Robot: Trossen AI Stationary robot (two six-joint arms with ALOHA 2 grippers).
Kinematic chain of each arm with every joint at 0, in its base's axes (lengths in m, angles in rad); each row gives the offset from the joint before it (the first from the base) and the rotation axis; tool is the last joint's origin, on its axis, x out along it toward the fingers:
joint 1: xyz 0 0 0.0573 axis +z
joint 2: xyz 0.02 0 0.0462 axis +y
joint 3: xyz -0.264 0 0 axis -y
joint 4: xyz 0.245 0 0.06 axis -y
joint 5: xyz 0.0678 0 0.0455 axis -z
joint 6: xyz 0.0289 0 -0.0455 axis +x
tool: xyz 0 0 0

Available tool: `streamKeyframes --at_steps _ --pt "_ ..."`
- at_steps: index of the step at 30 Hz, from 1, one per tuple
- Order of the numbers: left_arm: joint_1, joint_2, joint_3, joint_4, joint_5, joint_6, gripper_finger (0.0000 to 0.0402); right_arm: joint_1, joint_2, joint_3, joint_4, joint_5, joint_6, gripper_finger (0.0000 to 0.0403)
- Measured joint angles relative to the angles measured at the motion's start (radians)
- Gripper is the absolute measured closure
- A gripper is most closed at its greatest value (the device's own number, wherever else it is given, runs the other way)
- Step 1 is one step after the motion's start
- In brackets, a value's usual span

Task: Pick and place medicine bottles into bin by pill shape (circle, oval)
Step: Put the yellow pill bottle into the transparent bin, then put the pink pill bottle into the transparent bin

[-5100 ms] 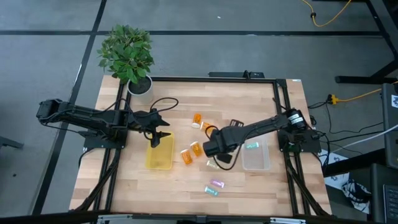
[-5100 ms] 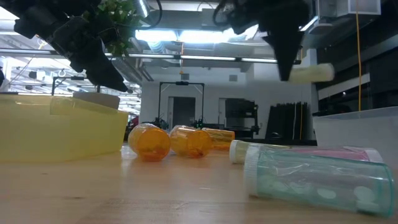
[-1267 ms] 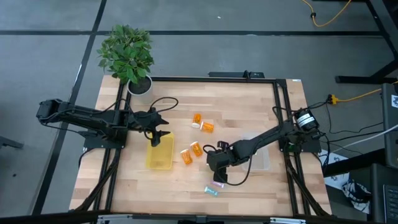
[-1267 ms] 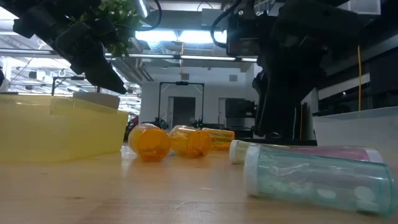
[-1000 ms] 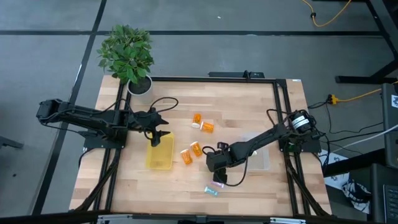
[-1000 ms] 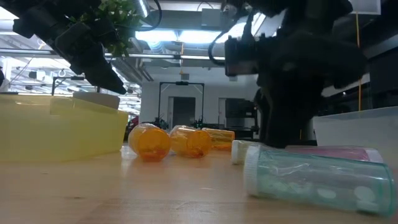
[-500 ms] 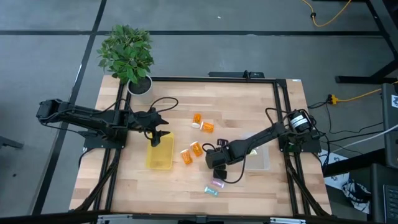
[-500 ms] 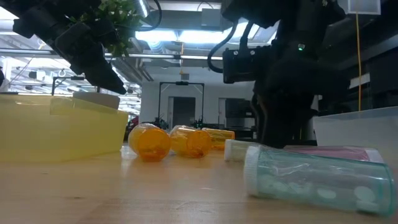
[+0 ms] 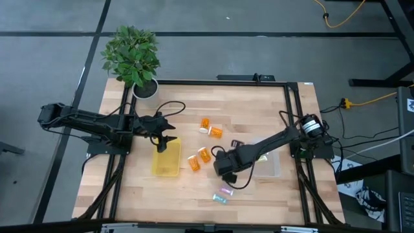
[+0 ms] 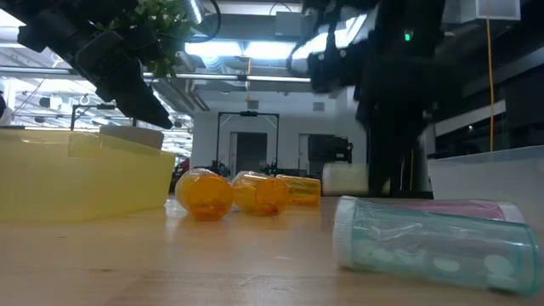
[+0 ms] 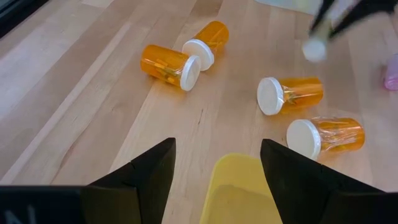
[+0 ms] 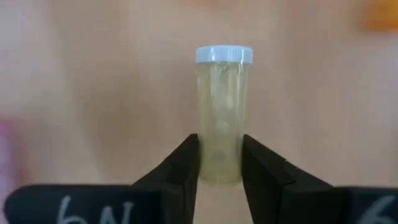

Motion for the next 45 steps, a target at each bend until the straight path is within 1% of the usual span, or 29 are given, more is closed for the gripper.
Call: streamKeyframes --at_steps 3,7,9,10,11,13,15,18,21,23,26,28,30,33,38,41,45 --pt "0.000 0.000 0.000 0.000 0.000 0.000 0.0172 0.028 0.000 0.105 -0.223 0.140 0.085 0.0305" --pt "0.000 0.000 0.000 0.000 0.000 0.000 0.0172 0.088 0.000 0.221 -0.515 0.332 0.285 0.0303" --pt "0.000 0.000 0.000 0.000 0.000 0.000 0.0172 0.110 0.000 0.252 -0.649 0.371 0.415 0.0303" --pt "0.000 0.000 0.000 0.000 0.000 0.000 0.0172 0.119 -0.002 0.257 -0.676 0.374 0.472 0.0304" --pt "0.000 0.000 0.000 0.000 0.000 0.000 0.0172 0.123 -0.011 0.253 -0.660 0.366 0.488 0.0304" --pt "0.000 0.000 0.000 0.000 0.000 0.000 0.0172 0.128 -0.041 0.222 -0.643 0.310 0.495 0.0305" --pt "0.000 0.000 0.000 -0.005 0.000 0.000 0.0172 0.130 -0.058 0.191 -0.661 0.277 0.581 0.0305" --pt "0.000 0.000 0.000 -0.008 0.000 0.000 0.0172 0.126 -0.120 0.078 -0.650 0.205 0.633 0.0305" --pt "0.000 0.000 0.000 -0.008 0.000 0.000 0.0172 0.122 -0.185 -0.045 -0.668 0.139 0.762 0.0305" --pt "0.000 0.000 0.000 -0.009 0.000 0.000 0.0172 0.123 -0.232 -0.125 -0.620 0.096 0.806 0.0305" --pt "0.000 0.000 0.000 -0.008 0.000 0.000 0.0172 0.132 -0.296 -0.214 -0.514 0.056 0.813 0.0298" --pt "0.000 0.000 0.000 -0.008 0.000 0.000 0.0172 0.138 -0.319 -0.257 -0.434 0.053 0.812 0.0290" --pt "0.000 0.000 0.000 -0.008 0.000 0.000 0.0172 0.138 -0.338 -0.291 -0.420 0.052 0.813 0.0282" --pt "0.000 0.000 0.000 -0.006 0.000 -0.002 0.0172 0.137 -0.335 -0.332 -0.410 0.048 0.860 0.0269" --pt "0.000 0.000 0.000 -0.006 0.000 -0.004 0.0172 0.135 -0.332 -0.361 -0.416 0.019 0.865 0.0246" --pt "0.000 0.000 0.000 -0.007 0.000 -0.004 0.0172 0.135 -0.332 -0.349 -0.419 0.021 0.863 0.0231" --pt "0.000 0.000 0.000 -0.007 0.000 -0.004 0.0172 0.135 -0.332 -0.303 -0.424 0.059 0.858 0.0217"
